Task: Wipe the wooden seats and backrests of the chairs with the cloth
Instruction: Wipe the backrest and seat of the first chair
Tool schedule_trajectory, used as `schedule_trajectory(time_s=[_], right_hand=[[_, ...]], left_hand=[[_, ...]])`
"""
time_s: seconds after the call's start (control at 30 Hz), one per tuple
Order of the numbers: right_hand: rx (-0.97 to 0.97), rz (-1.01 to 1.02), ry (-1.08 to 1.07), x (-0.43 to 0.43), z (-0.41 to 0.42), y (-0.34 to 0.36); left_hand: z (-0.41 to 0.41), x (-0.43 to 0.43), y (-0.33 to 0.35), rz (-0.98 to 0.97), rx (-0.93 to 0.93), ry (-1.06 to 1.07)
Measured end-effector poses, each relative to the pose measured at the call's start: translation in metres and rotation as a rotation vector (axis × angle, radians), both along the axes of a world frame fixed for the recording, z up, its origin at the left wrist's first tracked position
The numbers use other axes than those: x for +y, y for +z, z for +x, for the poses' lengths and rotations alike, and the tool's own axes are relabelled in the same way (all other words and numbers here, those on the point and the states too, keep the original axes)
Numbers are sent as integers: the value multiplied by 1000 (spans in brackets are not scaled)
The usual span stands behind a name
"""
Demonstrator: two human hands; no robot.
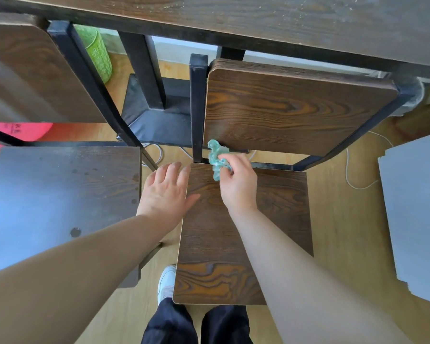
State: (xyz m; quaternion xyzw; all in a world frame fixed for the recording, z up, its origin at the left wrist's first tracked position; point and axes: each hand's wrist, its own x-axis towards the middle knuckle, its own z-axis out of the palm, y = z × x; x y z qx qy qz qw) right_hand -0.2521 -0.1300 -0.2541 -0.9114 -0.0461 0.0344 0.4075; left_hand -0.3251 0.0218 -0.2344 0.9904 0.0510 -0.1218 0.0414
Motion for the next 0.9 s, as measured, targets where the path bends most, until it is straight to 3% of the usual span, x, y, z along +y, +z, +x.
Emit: schedule_trajectory(time_s=[0.33,0.5,0.77,0.9], right_hand=[[259,-232,-352,-155,-7,-21],[394,-295,-417,-200,8,-48],[589,-197,-462,-177,30,-68],[561,-279,-266,-128,29,-66]], left_hand=[[3,-43,-12,24,63,-58],[-2,-55,-26,23,111,-60],[-8,-51,-43,38,152,-33],[-15,-35,-46,32,150,21]])
